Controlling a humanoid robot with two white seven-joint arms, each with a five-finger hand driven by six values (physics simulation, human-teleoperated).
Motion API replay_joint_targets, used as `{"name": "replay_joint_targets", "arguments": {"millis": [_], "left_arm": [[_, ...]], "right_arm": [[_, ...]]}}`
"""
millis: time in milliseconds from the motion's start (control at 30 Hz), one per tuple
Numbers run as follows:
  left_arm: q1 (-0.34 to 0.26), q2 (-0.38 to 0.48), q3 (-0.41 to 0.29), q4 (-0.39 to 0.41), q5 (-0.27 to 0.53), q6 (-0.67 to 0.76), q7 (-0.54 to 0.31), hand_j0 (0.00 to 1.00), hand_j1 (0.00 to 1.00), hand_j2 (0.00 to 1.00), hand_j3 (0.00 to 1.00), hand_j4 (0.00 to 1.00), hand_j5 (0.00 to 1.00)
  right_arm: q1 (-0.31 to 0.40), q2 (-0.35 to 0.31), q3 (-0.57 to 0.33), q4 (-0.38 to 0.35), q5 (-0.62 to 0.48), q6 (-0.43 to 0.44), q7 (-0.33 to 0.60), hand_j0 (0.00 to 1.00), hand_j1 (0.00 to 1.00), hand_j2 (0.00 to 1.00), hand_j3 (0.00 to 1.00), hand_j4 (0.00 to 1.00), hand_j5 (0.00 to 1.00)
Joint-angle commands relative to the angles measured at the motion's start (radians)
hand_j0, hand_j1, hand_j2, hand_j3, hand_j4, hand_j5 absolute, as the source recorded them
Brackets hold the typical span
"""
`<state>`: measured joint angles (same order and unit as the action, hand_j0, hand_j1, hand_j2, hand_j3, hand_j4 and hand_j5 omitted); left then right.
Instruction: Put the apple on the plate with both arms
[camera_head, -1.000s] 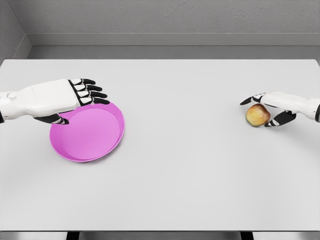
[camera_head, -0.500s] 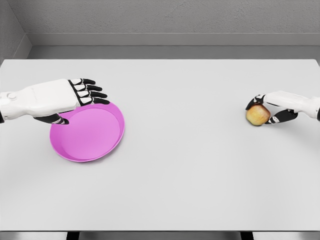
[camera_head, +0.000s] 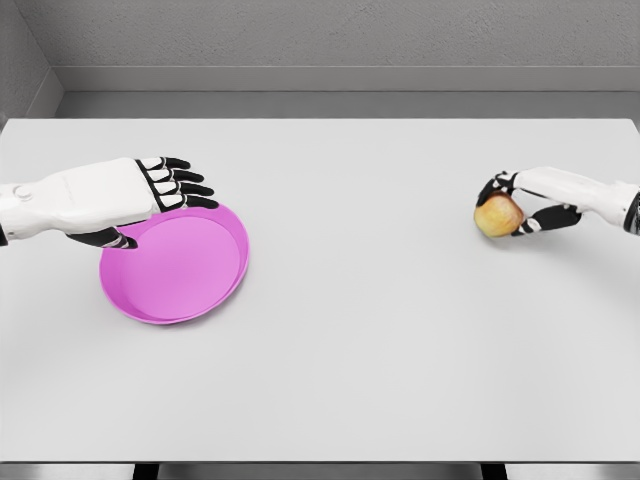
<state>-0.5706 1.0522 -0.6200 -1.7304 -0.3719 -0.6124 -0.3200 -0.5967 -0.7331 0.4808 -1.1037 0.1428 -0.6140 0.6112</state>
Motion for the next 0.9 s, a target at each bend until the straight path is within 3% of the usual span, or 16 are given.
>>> {"name": "replay_joint_targets", "arguments": {"millis": [0, 167, 333, 733, 867], "left_arm": [[0.000, 0.000, 0.000, 0.000, 0.005, 0.002, 0.001, 1.00, 1.00, 1.00, 1.00, 1.00, 1.00], [0.000, 0.002, 0.000, 0.000, 0.005, 0.002, 0.001, 1.00, 1.00, 1.00, 1.00, 1.00, 1.00], [0.000, 0.002, 0.000, 0.000, 0.005, 0.002, 0.001, 1.00, 1.00, 1.00, 1.00, 1.00, 1.00], [0.000, 0.002, 0.000, 0.000, 0.005, 0.002, 0.001, 1.00, 1.00, 1.00, 1.00, 1.00, 1.00], [0.000, 0.002, 0.000, 0.000, 0.005, 0.002, 0.001, 1.00, 1.00, 1.00, 1.00, 1.00, 1.00]], "right_arm": [[-0.003, 0.031, 0.018, -0.110, -0.028, 0.003, 0.000, 0.48, 0.48, 0.48, 0.48, 0.48, 0.48], [-0.077, 0.141, 0.131, -0.116, -0.026, 0.003, 0.000, 0.49, 0.49, 0.49, 0.49, 0.49, 0.49], [-0.084, 0.213, 0.176, -0.096, -0.019, 0.003, 0.000, 0.49, 0.49, 0.49, 0.49, 0.49, 0.49], [-0.118, 0.250, 0.240, -0.102, -0.014, 0.003, 0.000, 0.49, 0.49, 0.49, 0.49, 0.49, 0.49], [-0.121, 0.245, 0.233, -0.102, -0.012, 0.003, 0.000, 0.62, 0.62, 0.62, 0.62, 0.62, 0.62]]}}
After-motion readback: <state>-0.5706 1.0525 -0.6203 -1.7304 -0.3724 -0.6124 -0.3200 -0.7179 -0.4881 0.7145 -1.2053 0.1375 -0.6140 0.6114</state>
